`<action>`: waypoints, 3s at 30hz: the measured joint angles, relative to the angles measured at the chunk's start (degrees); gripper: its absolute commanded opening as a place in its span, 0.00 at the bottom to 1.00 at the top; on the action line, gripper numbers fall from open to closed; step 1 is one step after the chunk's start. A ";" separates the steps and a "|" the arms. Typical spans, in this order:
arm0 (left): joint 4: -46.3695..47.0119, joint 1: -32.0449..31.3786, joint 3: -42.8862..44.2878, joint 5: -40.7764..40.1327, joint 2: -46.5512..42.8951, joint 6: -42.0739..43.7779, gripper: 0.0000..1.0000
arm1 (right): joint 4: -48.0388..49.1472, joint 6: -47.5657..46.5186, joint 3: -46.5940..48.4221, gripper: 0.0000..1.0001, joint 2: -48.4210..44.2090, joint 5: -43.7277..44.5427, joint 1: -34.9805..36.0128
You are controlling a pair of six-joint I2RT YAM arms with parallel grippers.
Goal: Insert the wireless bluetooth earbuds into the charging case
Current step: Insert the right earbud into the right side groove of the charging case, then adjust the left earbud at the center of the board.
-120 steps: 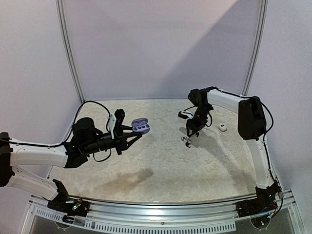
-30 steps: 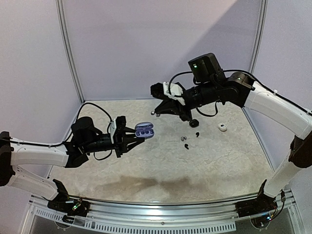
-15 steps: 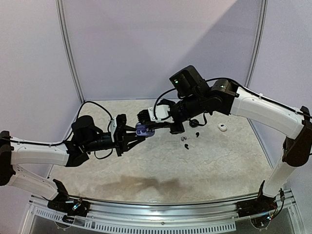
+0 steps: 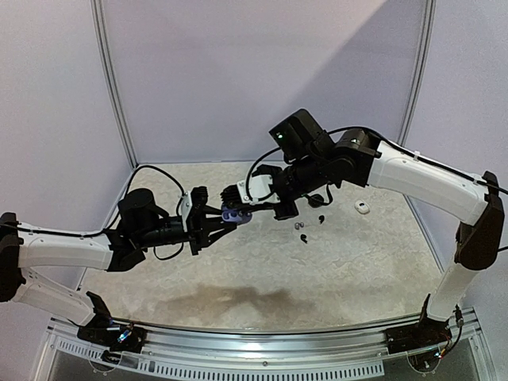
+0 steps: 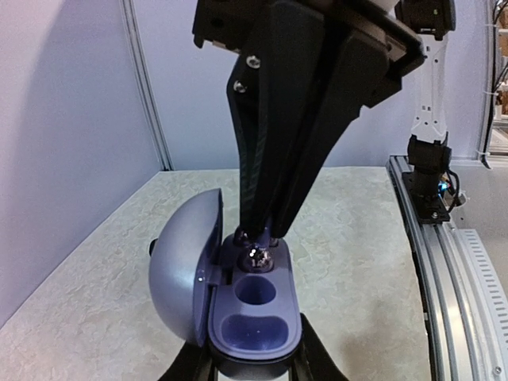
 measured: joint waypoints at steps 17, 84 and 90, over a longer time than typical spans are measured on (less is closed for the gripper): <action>0.15 0.02 -0.04 -2.49 0.22 -2.08 0.00 | -1.62 1.57 1.05 0.45 1.86 1.79 0.13; -1.49 0.00 -0.11 -5.18 -0.46 -9.14 0.00 | -8.66 27.74 10.88 0.18 36.22 -5.18 -30.40; -1.49 0.00 -0.11 -5.20 -0.46 -9.07 0.00 | -9.84 27.71 10.51 0.18 35.91 -5.90 -30.40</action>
